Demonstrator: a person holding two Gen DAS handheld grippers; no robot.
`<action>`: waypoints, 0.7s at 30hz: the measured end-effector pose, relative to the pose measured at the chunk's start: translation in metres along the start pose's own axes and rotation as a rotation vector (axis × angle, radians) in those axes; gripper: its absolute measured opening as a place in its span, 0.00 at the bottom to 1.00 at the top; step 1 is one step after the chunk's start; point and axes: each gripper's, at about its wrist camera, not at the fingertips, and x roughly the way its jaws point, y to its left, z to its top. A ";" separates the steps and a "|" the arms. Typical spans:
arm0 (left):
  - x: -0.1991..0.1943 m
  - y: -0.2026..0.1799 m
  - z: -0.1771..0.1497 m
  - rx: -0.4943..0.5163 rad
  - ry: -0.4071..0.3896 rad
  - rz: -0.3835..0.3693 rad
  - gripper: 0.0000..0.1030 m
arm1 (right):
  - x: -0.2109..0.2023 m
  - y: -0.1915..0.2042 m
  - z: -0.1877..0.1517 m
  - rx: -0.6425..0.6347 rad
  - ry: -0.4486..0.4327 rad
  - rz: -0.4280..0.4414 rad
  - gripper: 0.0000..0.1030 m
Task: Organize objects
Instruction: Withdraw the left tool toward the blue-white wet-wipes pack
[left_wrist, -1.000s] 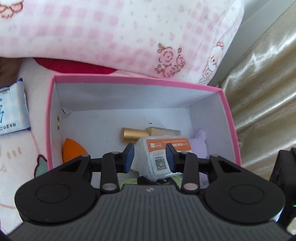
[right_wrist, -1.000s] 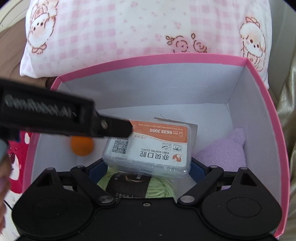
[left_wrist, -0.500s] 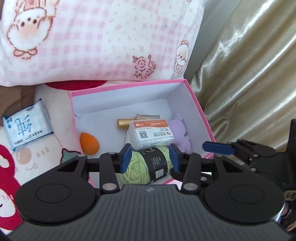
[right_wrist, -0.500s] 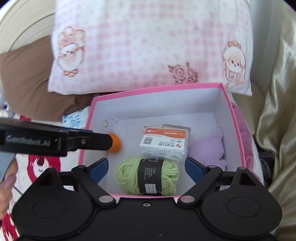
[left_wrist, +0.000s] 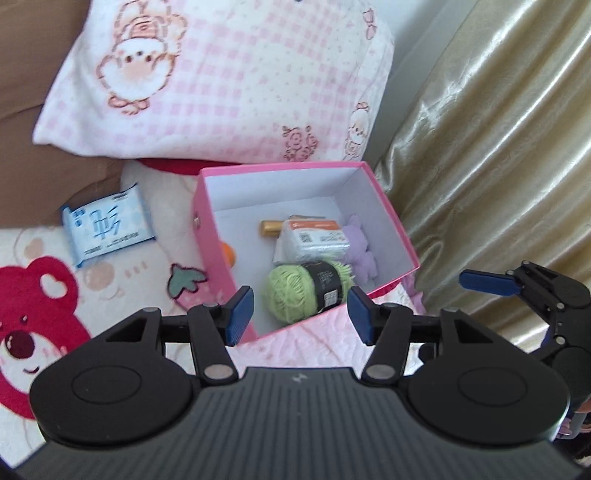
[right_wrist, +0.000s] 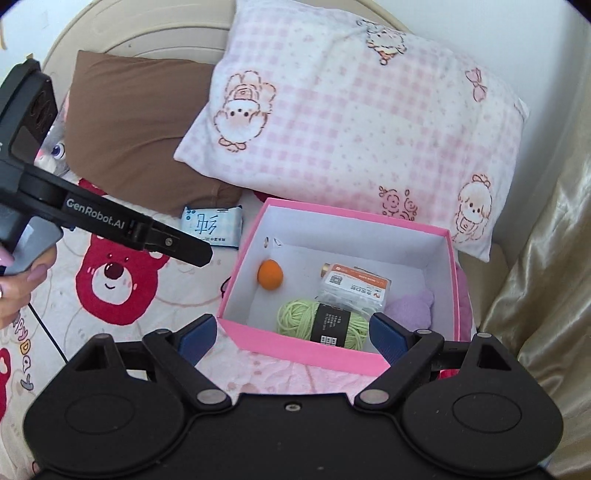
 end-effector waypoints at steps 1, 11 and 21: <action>-0.002 0.005 -0.003 -0.005 0.005 0.007 0.53 | -0.001 0.007 -0.001 -0.011 -0.009 0.004 0.89; -0.009 0.069 -0.023 -0.065 0.045 0.084 0.53 | 0.035 0.079 0.002 -0.098 -0.026 0.163 0.89; 0.002 0.154 -0.024 -0.111 -0.032 0.212 0.56 | 0.112 0.121 0.009 -0.059 -0.108 0.258 0.89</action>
